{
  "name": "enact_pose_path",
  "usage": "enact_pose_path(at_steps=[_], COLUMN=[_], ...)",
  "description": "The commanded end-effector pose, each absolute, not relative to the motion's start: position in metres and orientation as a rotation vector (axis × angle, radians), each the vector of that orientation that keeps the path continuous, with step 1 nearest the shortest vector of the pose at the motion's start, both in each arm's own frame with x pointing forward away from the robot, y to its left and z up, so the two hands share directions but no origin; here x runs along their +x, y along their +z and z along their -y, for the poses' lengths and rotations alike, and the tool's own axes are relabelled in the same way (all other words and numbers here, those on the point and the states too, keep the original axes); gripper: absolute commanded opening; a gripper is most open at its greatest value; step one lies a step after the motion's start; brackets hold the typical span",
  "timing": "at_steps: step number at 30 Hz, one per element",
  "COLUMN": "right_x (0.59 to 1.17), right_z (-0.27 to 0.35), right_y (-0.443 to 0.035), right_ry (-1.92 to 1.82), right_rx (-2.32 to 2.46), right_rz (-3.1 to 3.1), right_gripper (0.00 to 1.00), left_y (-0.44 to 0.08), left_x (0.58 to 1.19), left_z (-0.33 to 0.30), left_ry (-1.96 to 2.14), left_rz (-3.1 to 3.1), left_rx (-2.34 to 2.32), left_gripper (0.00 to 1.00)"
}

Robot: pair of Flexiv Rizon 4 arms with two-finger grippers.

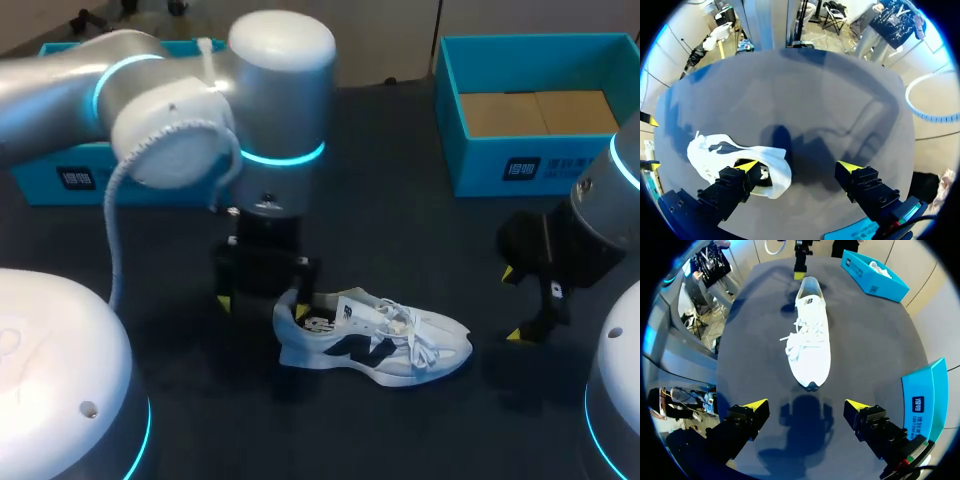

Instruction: Take the shoe out of the shoebox, open the shoe tongue, remove and reinsert the insole, then place the shoe into the shoebox

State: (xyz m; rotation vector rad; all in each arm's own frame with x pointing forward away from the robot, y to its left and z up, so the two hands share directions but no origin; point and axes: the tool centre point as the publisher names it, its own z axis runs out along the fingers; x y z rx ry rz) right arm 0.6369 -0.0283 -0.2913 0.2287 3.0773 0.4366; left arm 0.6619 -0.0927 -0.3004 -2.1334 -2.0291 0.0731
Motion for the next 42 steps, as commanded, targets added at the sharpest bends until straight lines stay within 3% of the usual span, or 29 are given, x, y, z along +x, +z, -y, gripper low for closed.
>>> enact_pose_path(at_steps=[1, 42], right_x=[0.636, 0.636], right_z=[0.028, 0.028], right_y=[-0.293, -0.293], right_ry=[0.434, 0.434], right_rx=[0.23, 0.23], right_rz=[-3.075, -3.075], right_gripper=[1.0, 1.0], left_y=[-0.282, -0.244], left_x=[0.655, 0.638], left_z=[0.077, 0.01], left_ry=[0.181, 0.721], left_rz=[2.111, 2.376], left_rx=[-2.123, -1.554], left_gripper=[1.0, 1.0])
